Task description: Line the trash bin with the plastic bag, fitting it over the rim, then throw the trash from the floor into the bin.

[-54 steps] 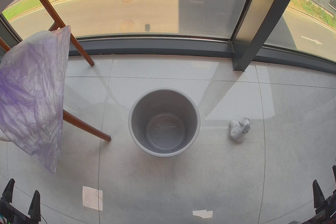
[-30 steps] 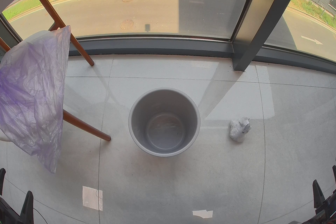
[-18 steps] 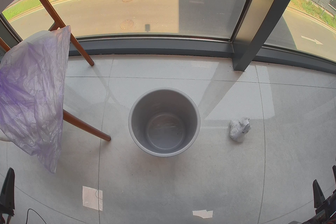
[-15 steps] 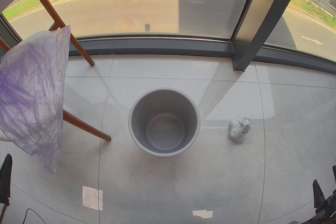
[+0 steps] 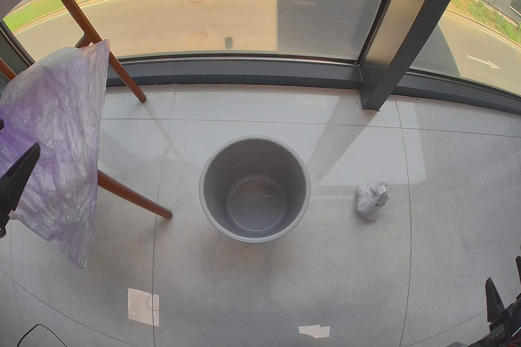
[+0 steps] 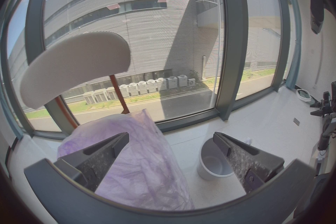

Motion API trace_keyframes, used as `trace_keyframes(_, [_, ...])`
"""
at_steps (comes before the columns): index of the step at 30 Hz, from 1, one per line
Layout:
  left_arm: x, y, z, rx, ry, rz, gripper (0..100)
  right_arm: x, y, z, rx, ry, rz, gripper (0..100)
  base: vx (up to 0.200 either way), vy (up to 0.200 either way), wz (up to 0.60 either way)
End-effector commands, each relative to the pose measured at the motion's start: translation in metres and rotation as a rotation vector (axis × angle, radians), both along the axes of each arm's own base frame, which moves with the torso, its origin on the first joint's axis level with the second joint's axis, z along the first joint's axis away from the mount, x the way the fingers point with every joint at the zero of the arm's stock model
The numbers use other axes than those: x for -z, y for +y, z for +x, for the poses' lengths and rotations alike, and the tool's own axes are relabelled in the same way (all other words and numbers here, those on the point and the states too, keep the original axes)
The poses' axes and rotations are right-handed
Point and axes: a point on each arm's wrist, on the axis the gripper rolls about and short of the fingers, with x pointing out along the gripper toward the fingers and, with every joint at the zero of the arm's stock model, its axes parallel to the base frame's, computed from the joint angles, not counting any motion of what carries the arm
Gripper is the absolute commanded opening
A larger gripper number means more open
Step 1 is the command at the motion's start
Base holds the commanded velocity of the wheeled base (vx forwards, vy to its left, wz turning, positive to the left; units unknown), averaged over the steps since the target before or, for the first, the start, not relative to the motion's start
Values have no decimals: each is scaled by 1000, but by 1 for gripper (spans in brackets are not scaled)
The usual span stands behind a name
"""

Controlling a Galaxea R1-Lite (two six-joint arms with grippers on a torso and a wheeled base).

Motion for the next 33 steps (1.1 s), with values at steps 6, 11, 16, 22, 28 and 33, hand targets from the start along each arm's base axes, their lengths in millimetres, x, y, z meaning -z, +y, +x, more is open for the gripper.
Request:
trace_keyframes(6, [-7,-5,50,142,105,19,100,5,0,1,-1,10,0,100,0,0,0])
trace_keyframes(11, [-2,-16,61,260,146,30,100,5,0,1,1,10,0,100,0,0,0])
trace_keyframes(16, [0,-27,76,326,130,52,100,5,0,1,-1,10,0,100,0,0,0])
trace_keyframes(22, [3,-39,95,339,134,87,100,5,0,1,-1,10,0,100,0,0,0])
trace_keyframes(28, [3,-35,106,21,151,119,100,5,0,1,1,11,0,100,0,0,0])
trace_keyframes(33, [4,-35,119,-106,152,215,100,5,0,1,-1,11,0,100,0,0,0])
